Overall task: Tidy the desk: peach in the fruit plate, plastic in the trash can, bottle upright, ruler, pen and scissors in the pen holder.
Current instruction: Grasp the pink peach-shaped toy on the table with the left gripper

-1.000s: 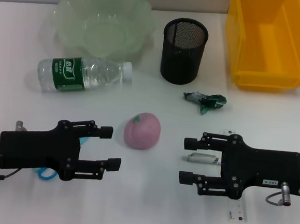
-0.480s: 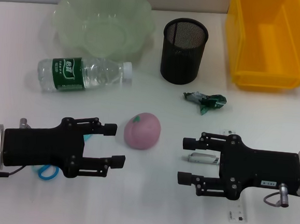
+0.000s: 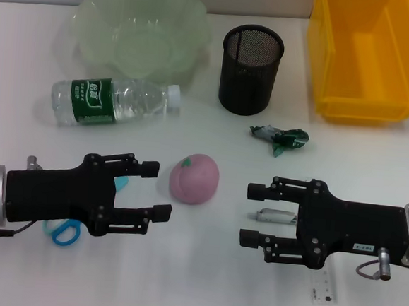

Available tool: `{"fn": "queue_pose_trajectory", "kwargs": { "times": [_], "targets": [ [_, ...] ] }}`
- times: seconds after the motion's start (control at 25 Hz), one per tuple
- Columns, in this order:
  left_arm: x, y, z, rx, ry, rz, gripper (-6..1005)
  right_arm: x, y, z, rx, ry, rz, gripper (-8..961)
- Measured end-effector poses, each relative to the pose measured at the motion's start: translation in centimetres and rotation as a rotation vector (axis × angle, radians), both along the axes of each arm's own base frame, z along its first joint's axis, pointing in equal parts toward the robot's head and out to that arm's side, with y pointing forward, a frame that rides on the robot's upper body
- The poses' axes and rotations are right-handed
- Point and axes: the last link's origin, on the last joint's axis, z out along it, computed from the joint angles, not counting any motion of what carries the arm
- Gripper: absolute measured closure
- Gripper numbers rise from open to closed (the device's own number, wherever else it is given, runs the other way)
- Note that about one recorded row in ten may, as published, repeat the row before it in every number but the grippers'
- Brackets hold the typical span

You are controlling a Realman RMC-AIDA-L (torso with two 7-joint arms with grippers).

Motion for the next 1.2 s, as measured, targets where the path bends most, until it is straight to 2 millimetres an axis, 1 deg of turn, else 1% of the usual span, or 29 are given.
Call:
{"fn": "queue_pose_trajectory", "kwargs": {
  "times": [0.44, 0.72, 1.2],
  "targets": [
    [-0.04, 0.04, -0.13, 0.004, -0.002, 0.008, 216, 0.04, -0.13, -0.15, -0.004, 0.009, -0.01, 229],
    [-0.07, 0.03, -0.22, 0.004, -0.003, 0.011, 217, 0.16, -0.47, -0.58, 0.01, 0.039, -0.018, 229],
    [-0.03, 0.01, -0.27, 0.004, -0.004, 0.011, 217, 0.37, -0.68, -0.58, 0.013, 0.04, -0.026, 229]
  ]
}}
